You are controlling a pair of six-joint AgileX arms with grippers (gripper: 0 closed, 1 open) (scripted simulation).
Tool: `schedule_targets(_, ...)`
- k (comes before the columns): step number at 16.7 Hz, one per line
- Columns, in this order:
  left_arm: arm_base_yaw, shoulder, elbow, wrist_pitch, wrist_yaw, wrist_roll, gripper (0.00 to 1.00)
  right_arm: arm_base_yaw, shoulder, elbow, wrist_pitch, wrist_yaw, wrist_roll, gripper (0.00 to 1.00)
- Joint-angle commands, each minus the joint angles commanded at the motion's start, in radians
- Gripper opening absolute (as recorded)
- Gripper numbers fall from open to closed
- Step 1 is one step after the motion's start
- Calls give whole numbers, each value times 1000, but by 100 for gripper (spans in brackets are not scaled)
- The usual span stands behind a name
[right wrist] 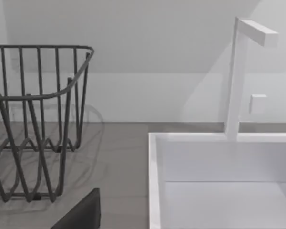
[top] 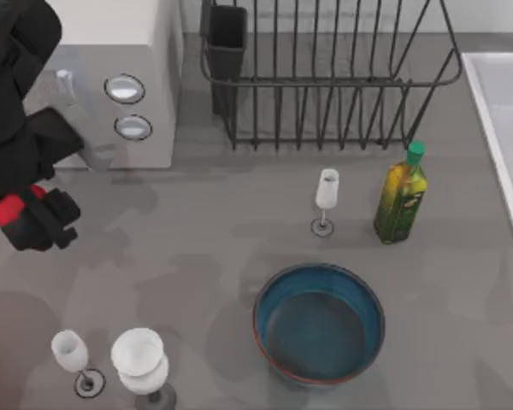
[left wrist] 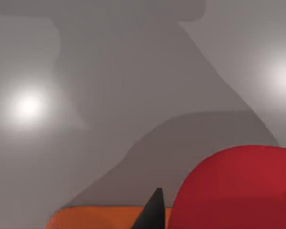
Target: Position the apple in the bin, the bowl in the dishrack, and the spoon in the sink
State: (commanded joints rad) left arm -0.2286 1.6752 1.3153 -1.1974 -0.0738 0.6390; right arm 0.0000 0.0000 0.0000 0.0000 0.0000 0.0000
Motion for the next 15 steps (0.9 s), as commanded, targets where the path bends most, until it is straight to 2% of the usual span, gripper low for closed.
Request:
schedule_targets(4,271,-227,-123,-53,-98,-225,0,0,0,0,0,0,0,100)
schedule_targets(7,406,-356,-201,-83,-159,-354,0,0,0,0,0,0,0,100)
schedule_targets(9,444,-392,-226,-94,-181,-390,0,0,0,0,0,0,0,100)
schedule_targets(15,434,-394,-229,-70,-167,-380,0,0,0,0,0,0,0,100)
